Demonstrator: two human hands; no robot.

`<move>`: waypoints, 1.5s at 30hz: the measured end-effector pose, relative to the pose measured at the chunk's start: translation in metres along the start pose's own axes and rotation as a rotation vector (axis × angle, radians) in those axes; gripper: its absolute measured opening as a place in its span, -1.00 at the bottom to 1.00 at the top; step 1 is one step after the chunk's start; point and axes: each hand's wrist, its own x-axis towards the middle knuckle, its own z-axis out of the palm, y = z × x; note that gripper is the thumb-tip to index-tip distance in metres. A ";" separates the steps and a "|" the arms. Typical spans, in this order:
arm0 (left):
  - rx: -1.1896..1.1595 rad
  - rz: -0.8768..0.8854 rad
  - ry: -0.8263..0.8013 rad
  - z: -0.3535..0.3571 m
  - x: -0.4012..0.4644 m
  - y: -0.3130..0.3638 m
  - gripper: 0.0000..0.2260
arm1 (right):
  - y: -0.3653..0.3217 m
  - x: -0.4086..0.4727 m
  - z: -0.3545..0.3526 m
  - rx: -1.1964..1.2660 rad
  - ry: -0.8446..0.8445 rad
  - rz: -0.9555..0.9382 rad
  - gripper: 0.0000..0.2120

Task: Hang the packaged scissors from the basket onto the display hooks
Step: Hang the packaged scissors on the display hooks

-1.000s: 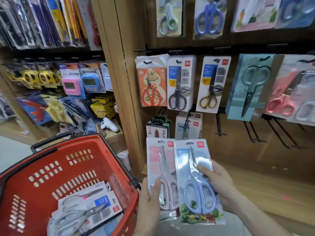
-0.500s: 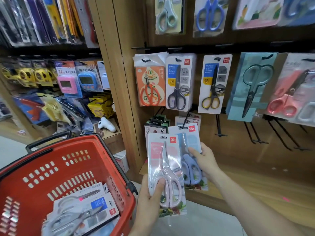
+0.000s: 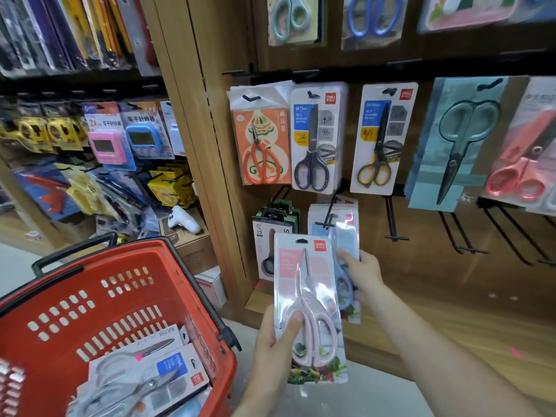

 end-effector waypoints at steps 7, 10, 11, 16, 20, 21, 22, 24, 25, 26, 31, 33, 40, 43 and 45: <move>0.002 -0.086 -0.075 0.003 0.014 -0.006 -0.75 | -0.005 0.004 -0.005 -0.082 0.155 -0.025 -0.69; 0.007 -0.086 -0.101 0.004 0.019 -0.012 -0.73 | 0.003 -0.025 -0.018 -0.178 0.241 -0.155 -0.61; -0.001 -0.087 -0.108 0.005 0.020 -0.014 -0.72 | 0.009 -0.040 -0.021 -0.116 0.176 -0.151 -0.62; 0.004 -0.058 -0.153 0.012 0.022 -0.015 -0.69 | 0.021 -0.100 -0.014 0.053 -0.180 -0.096 -0.72; 0.090 -0.023 -0.146 0.019 0.030 -0.011 -0.76 | 0.020 -0.085 -0.008 0.090 -0.092 -0.152 -0.83; 0.118 -0.017 -0.116 0.021 0.035 -0.011 -0.78 | 0.019 -0.080 -0.007 0.078 -0.075 -0.172 -0.85; 0.148 -0.013 -0.079 0.022 0.039 -0.012 -0.79 | 0.017 -0.076 -0.005 0.064 -0.061 -0.184 -0.86; 0.220 -0.007 0.001 0.025 0.049 -0.014 -0.76 | 0.017 -0.068 -0.002 0.029 -0.041 -0.198 -0.89; 0.258 -0.009 0.035 0.026 0.053 -0.015 -0.73 | 0.017 -0.064 -0.001 -0.008 -0.031 -0.209 -0.91; 0.291 -0.007 0.061 0.027 0.056 -0.015 -0.70 | 0.017 -0.061 0.000 -0.044 -0.021 -0.221 -0.94; 0.424 0.017 0.122 0.034 0.068 -0.010 -0.61 | 0.015 -0.043 0.006 -0.111 0.026 -0.244 -0.96; 0.510 -0.004 0.081 0.037 0.075 -0.007 -0.53 | 0.013 -0.030 0.008 -0.120 0.051 -0.220 -0.97; 0.663 0.041 -0.069 0.049 0.092 0.012 -0.47 | 0.008 0.024 0.005 -0.162 0.087 -0.091 -0.91; 0.728 0.109 -0.117 0.044 0.088 0.024 -0.48 | 0.004 0.017 -0.002 -0.333 0.137 -0.120 -0.70; 0.844 0.181 -0.163 0.032 0.079 0.036 -0.50 | 0.002 -0.005 -0.004 -0.515 0.219 -0.179 -0.42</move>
